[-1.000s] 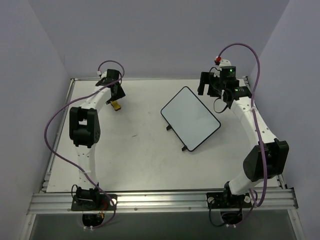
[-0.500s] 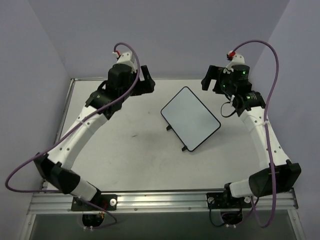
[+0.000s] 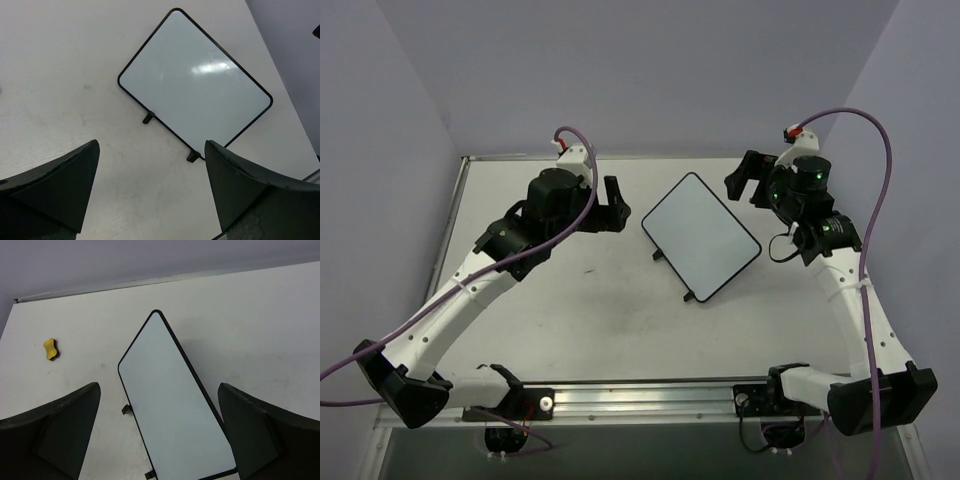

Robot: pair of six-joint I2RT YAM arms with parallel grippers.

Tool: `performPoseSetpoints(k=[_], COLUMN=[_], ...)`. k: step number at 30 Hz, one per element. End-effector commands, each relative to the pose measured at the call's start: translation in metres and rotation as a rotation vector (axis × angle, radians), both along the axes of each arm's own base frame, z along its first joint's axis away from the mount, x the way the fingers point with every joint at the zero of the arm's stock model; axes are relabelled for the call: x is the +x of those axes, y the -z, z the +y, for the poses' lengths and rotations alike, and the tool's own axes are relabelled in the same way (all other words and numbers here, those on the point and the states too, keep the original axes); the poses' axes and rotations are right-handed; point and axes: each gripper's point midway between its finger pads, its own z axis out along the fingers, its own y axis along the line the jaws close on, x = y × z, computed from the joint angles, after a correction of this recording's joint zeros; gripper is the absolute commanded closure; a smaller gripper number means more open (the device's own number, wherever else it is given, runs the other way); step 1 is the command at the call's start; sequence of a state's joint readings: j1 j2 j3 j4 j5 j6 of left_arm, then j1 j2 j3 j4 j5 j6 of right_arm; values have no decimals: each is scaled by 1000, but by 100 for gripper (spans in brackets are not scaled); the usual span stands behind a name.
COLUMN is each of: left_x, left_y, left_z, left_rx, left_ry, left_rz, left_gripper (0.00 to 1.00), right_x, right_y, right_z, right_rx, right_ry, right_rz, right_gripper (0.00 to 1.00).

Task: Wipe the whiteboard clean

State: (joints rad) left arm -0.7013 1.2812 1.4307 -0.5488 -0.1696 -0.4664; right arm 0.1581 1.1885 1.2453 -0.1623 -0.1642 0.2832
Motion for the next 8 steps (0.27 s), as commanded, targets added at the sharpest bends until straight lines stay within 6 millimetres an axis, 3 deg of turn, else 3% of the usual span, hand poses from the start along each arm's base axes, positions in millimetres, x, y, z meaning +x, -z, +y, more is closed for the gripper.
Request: performPoseSetpoints(k=[1, 8], left_x=[-8, -10], left_y=[-22, -24], left_z=[4, 1], left_rx=[-8, -8], left_ry=[26, 53], left_rz=[-69, -78], left_gripper=[6, 6], right_x=[-3, -6], right_y=[-19, -26], right_z=[-1, -1], right_rx=[3, 20], right_ry=[6, 9], right_rz=[-77, -138], right_gripper=[0, 0])
